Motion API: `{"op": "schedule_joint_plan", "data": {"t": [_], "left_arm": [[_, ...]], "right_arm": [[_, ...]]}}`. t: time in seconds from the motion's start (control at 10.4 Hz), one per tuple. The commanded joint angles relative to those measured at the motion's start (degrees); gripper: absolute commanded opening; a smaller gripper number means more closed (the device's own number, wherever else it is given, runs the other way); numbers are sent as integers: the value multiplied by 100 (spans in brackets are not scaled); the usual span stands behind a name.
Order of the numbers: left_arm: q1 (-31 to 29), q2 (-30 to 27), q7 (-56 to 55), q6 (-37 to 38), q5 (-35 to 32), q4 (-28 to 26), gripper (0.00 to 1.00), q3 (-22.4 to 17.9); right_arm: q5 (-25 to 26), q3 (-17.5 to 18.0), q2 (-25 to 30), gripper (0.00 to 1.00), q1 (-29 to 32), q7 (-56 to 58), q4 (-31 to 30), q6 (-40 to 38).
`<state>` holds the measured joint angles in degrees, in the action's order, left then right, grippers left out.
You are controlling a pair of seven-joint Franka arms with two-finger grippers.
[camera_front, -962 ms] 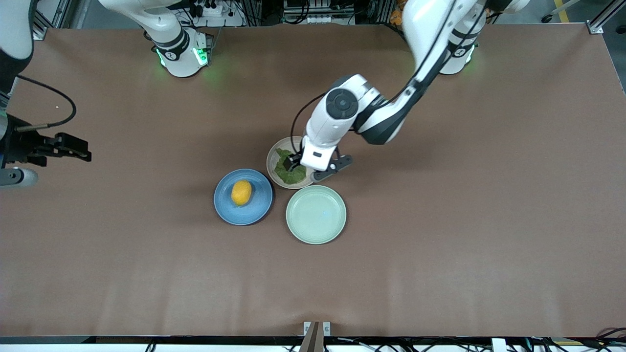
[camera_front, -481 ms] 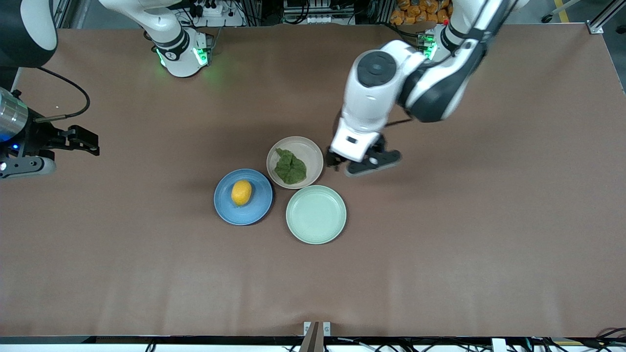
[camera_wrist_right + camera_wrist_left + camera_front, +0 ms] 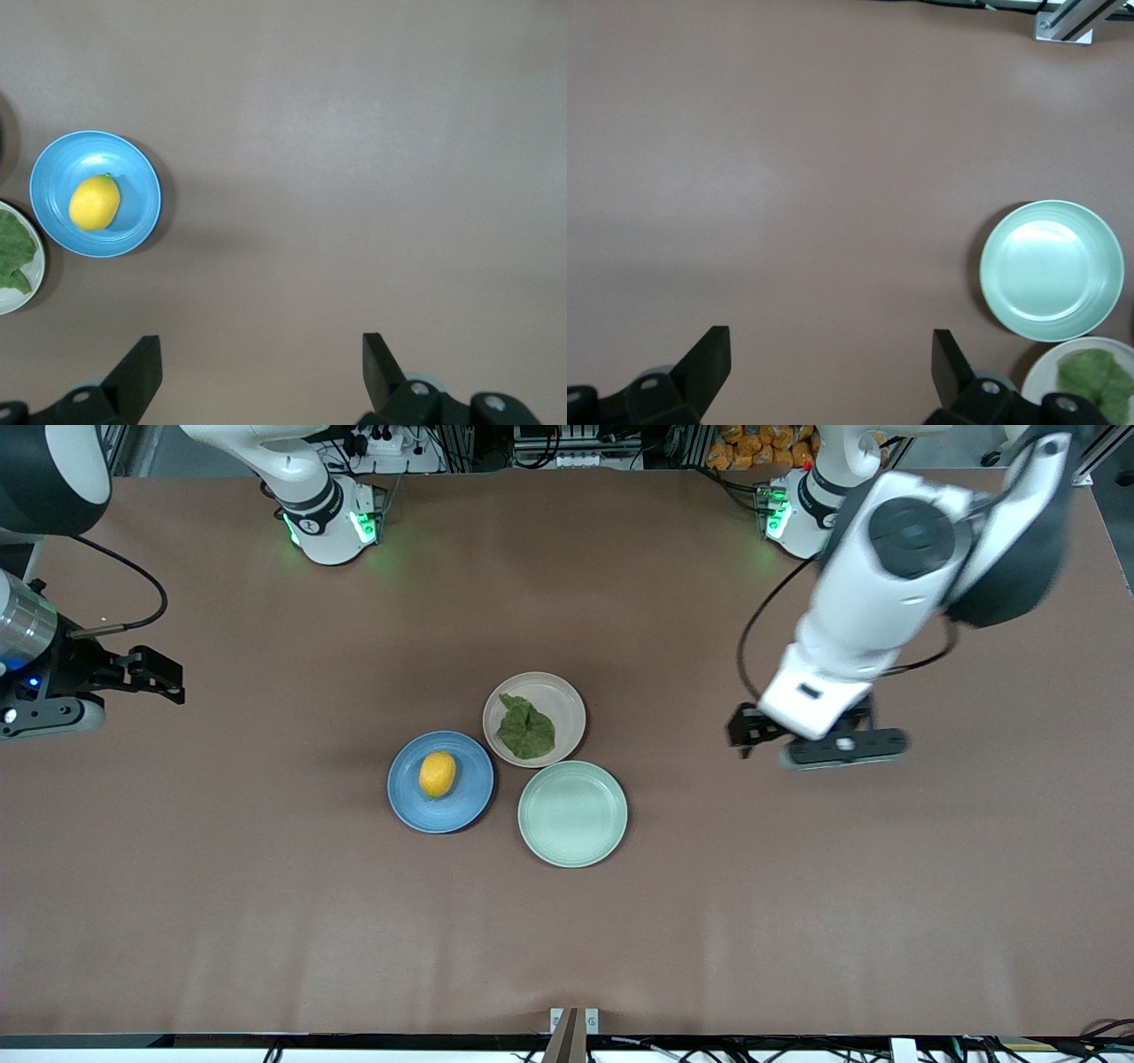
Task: Place lemon and lettuce in plates
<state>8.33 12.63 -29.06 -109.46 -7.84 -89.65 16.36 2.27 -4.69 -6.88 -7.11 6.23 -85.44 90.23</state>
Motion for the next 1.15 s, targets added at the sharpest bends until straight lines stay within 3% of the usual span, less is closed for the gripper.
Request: {"op": "schedule_joint_plan", "data": {"t": [0.0,0.29,0.48,0.77,1.06], "left_arm": [[-506,-461,1231,450,387,-71,100,-71],[-649,-910,1832,1127,696,-44,100,-545],[-640,-937,1842,1584,635,245,100,-634],[-570,-1113,1921,1804,635,307,100,-1020],[-613,-1192,2088,1850,705,290,100,-1082]], "right_arm": [[-7,135,204,100,157,-60,-236,118],[-42,144,204,100,158,-87,-210,100],[-25,144,178,100,166,-78,-157,117],[46,109,196,100,201,-60,-105,118],[-42,-101,213,100,263,-69,9,4]]}}
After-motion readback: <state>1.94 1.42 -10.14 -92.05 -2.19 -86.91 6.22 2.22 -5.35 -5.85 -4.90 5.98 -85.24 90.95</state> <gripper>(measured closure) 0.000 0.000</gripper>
